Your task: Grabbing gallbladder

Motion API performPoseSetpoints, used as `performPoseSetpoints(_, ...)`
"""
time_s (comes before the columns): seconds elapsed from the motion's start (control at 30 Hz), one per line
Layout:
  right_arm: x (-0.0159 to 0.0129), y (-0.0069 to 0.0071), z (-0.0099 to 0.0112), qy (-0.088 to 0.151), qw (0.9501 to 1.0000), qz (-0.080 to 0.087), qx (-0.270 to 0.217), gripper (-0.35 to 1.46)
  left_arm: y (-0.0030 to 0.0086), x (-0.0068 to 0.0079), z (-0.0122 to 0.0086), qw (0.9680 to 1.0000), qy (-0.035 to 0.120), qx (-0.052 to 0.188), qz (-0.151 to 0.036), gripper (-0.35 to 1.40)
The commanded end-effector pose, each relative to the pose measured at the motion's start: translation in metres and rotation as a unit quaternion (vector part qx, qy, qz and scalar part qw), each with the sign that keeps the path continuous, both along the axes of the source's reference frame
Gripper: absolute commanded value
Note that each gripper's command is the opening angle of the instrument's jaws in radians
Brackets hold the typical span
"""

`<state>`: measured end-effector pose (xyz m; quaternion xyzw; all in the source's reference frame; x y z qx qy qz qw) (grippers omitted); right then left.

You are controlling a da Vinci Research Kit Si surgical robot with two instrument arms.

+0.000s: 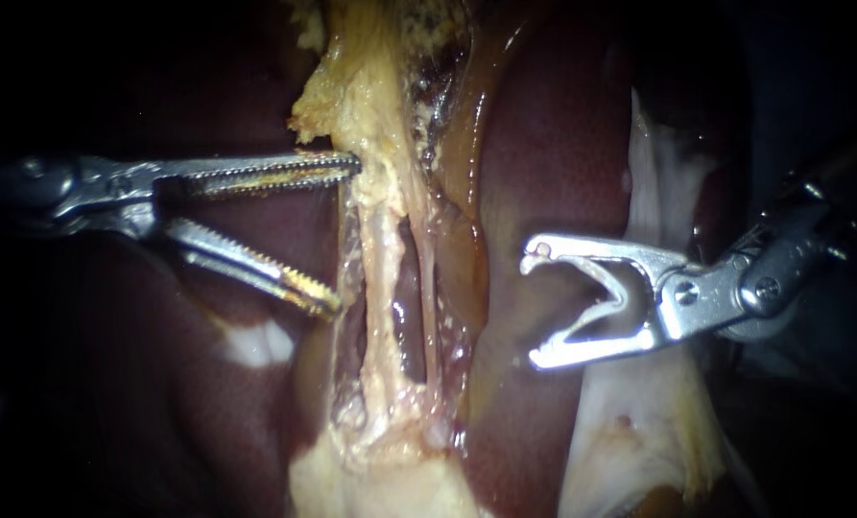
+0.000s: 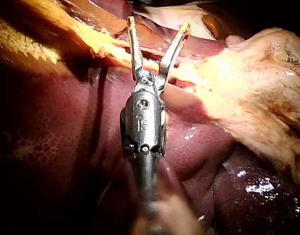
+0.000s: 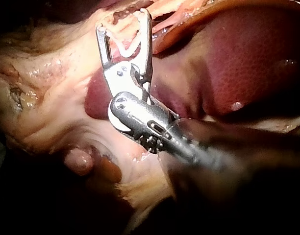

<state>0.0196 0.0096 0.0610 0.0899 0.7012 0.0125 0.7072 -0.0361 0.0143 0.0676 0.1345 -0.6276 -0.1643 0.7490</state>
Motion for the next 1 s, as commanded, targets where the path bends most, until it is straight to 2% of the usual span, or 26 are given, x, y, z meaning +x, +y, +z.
performPoseSetpoints(0.03, 0.0, 0.0, 0.0, 0.0, 1.0, 0.0, 0.0, 0.57, 0.0, 0.0, 0.0, 1.0, 0.0, 0.0, 0.0, 0.67)
performPoseSetpoints(0.13, 0.0, 0.0, 0.0, 0.0, 1.0, 0.0, 0.0, 0.57, 0.0001, 0.0, -0.0002, 1.0, 0.001, 0.003, -0.001, 0.69)
performPoseSetpoints(0.27, 0.0, 0.0, 0.0, 0.0, 1.0, 0.0, 0.0, 0.57, 0.001, 0.0005, -0.0009, 0.9988, 0.008, 0.033, -0.036, 0.76)
performPoseSetpoints(0.4, 0.0, 0.0, 0.0, 0.0, 1.0, 0.0, 0.0, 0.57, 0.0026, 0.0018, -0.0021, 0.9963, 0.012, 0.052, -0.067, 0.76)
performPoseSetpoints(0.5, 0.0, 0.0, 0.0, 0.0, 1.0, 0.0, 0.0, 0.57, 0.0044, 0.0031, -0.003, 0.9935, 0.012, 0.061, -0.095, 0.76)
performPoseSetpoints(0.6, 0.0, 0.0, 0.0, 0.0, 1.0, 0.0, 0.0, 0.57, 0.006, 0.0041, -0.003, 0.9906, 0.016, 0.069, -0.117, 0.76)
performPoseSetpoints(0.67, 0.0, 0.0, 0.0, 0.0, 1.0, 0.0, 0.0, 0.57, 0.0066, 0.0045, -0.0025, 0.9886, 0.02, 0.078, -0.127, 0.76)
performPoseSetpoints(0.8, 0.0, 0.0, -0.0001, 0.0, 1.0, 0.0, 0.0, 0.57, 0.0073, 0.0047, -0.0007, 0.9832, 0.024, 0.104, -0.148, 0.73)
performPoseSetpoints(0.87, 0.0, 0.0, -0.0001, 0.0, 1.0, 0.0, 0.0, 0.57, 0.0073, 0.0047, 0.0001, 0.9783, 0.023, 0.131, -0.159, 0.64)
performPoseSetpoints(0.93, 0.0, 0.0, -0.0001, 0.0, 1.0, 0.0, 0.0, 0.57, 0.0071, 0.0044, 0.001, 0.9711, 0.021, 0.162, -0.174, 0.59)
performPoseSetpoints(1.0, 0.0, 0.0, -0.0001, 0.0, 1.0, 0.0, 0.0, 0.57, 0.0068, 0.004, 0.0018, 0.9658, 0.025, 0.182, -0.183, 0.57)
